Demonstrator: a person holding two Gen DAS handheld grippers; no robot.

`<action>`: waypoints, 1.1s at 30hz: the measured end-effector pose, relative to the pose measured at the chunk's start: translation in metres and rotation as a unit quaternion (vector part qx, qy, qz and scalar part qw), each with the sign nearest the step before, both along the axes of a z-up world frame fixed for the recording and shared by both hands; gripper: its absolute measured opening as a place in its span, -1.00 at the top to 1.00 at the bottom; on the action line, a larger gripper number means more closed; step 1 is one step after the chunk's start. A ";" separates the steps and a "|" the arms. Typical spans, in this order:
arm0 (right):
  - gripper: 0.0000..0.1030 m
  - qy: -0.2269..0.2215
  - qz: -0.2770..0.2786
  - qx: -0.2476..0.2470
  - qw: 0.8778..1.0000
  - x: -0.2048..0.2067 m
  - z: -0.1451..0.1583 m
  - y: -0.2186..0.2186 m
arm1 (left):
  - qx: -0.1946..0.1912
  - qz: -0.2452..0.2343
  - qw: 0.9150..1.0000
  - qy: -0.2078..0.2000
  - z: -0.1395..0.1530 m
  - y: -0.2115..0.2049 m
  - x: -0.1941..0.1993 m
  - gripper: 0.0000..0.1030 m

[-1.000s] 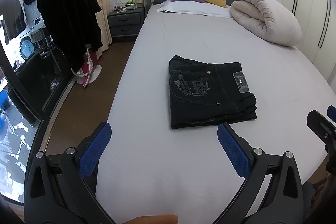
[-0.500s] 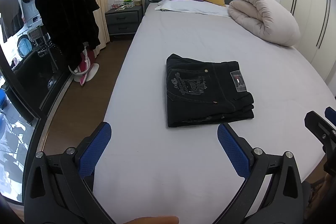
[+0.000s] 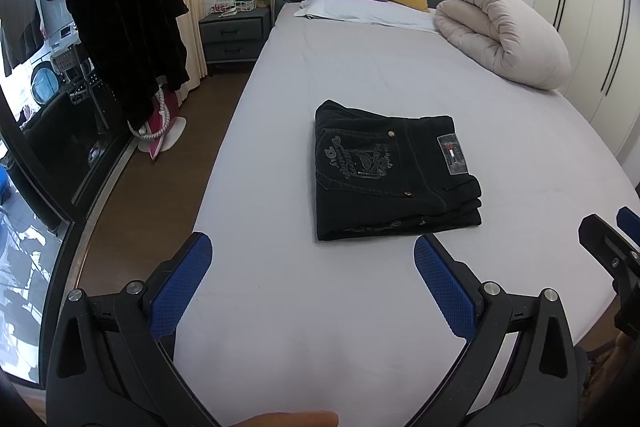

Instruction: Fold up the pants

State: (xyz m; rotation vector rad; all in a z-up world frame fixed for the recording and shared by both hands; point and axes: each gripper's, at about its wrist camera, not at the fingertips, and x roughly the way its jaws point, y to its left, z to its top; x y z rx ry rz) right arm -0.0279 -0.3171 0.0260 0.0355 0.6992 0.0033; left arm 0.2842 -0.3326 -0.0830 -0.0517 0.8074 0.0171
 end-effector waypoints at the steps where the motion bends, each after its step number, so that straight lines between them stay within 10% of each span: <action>1: -1.00 0.000 0.000 0.000 1.000 -0.001 -0.001 0.000 | 0.001 0.000 1.000 0.000 0.000 0.001 0.000 -1.00; 33: -1.00 0.008 0.002 0.011 1.000 -0.003 -0.011 -0.003 | -0.002 -0.009 1.000 0.003 -0.002 0.000 -0.002 -1.00</action>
